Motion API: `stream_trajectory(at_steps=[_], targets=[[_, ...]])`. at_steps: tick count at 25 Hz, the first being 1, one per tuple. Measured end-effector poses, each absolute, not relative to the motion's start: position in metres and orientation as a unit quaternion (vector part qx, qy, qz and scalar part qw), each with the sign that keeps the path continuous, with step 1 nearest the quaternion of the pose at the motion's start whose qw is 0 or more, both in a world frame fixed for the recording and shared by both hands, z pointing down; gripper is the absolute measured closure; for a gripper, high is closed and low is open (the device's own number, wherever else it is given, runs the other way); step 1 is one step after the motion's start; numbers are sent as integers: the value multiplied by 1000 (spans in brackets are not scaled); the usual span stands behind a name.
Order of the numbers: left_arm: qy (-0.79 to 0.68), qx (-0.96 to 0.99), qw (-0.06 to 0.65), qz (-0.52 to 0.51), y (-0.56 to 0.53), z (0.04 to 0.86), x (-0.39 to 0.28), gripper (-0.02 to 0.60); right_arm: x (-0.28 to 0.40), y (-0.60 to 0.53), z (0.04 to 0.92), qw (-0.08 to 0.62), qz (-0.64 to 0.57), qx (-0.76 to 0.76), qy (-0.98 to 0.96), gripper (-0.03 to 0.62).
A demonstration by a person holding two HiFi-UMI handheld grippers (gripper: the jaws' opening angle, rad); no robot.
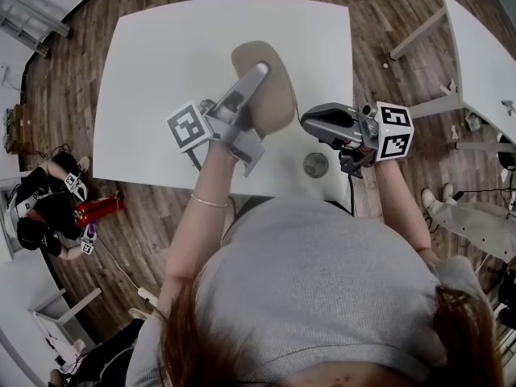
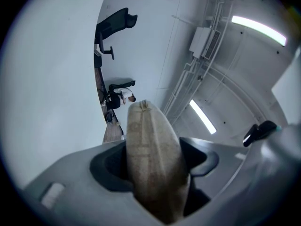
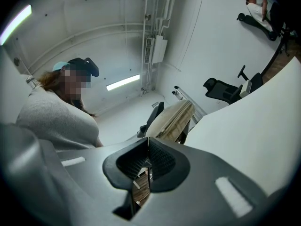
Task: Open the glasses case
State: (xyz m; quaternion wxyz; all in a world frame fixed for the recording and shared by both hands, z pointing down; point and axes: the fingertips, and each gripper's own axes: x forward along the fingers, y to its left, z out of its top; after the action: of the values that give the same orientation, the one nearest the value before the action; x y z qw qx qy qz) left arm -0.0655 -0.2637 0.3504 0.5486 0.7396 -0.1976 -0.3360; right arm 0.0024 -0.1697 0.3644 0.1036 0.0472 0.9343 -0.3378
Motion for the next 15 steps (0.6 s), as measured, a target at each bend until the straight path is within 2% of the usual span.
stream_trajectory(at_steps=[15], targets=[[-210, 734, 549, -342, -266, 352, -72, 265, -12, -144, 370, 63, -309, 82, 945, 585]])
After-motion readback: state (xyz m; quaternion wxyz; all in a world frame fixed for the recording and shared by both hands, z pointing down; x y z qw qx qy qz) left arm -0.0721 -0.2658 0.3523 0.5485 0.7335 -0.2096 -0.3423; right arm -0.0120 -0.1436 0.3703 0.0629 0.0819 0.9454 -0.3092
